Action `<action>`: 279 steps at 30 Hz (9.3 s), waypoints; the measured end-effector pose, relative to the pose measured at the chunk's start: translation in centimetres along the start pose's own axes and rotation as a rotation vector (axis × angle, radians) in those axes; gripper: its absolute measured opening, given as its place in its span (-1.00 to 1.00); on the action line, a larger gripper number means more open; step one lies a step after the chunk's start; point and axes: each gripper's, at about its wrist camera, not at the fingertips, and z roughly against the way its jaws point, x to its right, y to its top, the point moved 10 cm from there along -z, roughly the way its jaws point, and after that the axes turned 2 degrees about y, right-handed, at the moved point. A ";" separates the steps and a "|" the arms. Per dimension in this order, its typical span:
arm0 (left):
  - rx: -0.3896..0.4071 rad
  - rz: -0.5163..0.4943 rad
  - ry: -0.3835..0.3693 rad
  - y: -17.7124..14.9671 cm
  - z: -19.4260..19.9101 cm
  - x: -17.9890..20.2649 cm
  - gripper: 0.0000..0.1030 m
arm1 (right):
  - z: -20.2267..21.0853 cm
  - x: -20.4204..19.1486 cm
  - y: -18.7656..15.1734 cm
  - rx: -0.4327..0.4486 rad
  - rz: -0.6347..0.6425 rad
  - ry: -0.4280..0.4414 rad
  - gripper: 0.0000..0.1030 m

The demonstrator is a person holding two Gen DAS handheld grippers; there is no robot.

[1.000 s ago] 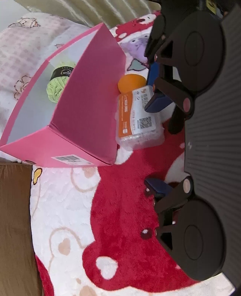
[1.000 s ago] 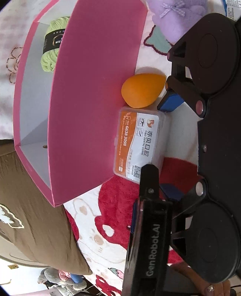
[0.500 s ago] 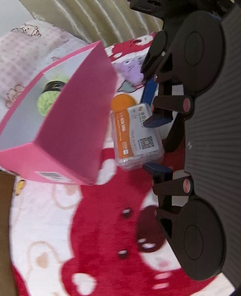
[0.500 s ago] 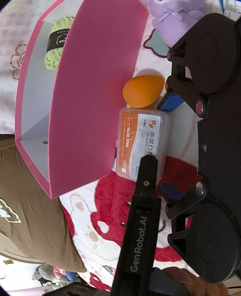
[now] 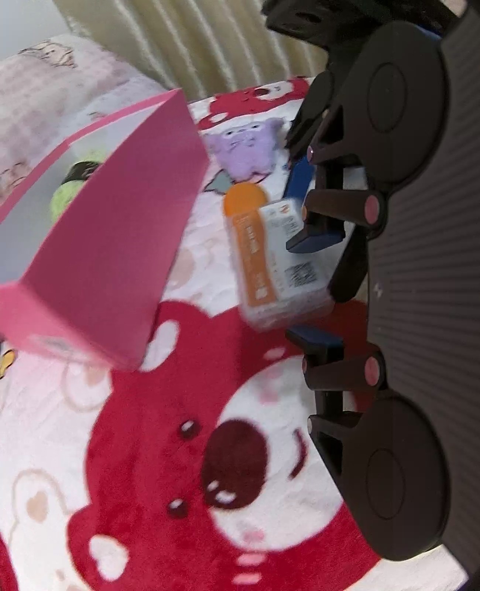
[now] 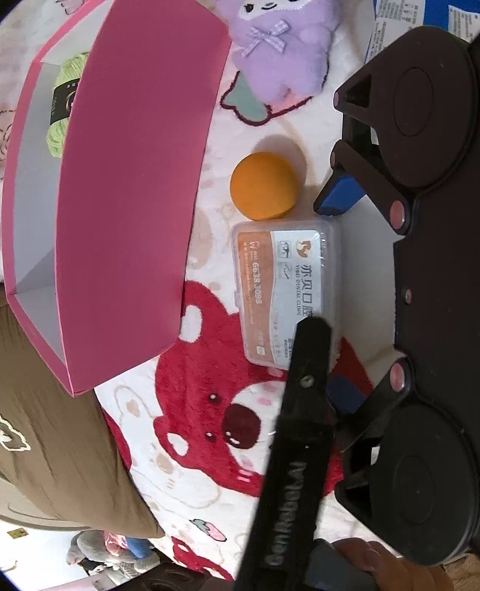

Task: Organize objects
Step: 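Close the right tool on the clear plastic box, then lift the clear plastic box with the right tool toward the pink box, then carry the clear plastic box over the pink box and lower it inside, then open the right tool to release the clear box in the pink box, then withdraw the right tool up and out of the pink box, then move the left tool down toward the orange egg-shaped sponge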

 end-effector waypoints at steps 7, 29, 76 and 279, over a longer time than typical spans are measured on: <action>0.013 0.017 -0.039 0.5 -0.8 -0.2 -0.09 | -0.7 -0.5 0.9 -0.013 0.027 -0.030 0.89; 0.017 -0.026 -0.010 -0.6 3.0 1.5 -0.12 | 1.9 -2.8 0.4 0.053 0.073 -0.059 0.85; 0.102 -0.191 -0.031 -0.7 12.0 13.6 -0.05 | 15.6 -2.9 2.5 0.197 0.083 -0.060 0.86; 0.045 -0.411 0.102 2.8 8.9 11.1 0.39 | 13.2 -0.7 3.8 0.198 0.156 -0.075 0.66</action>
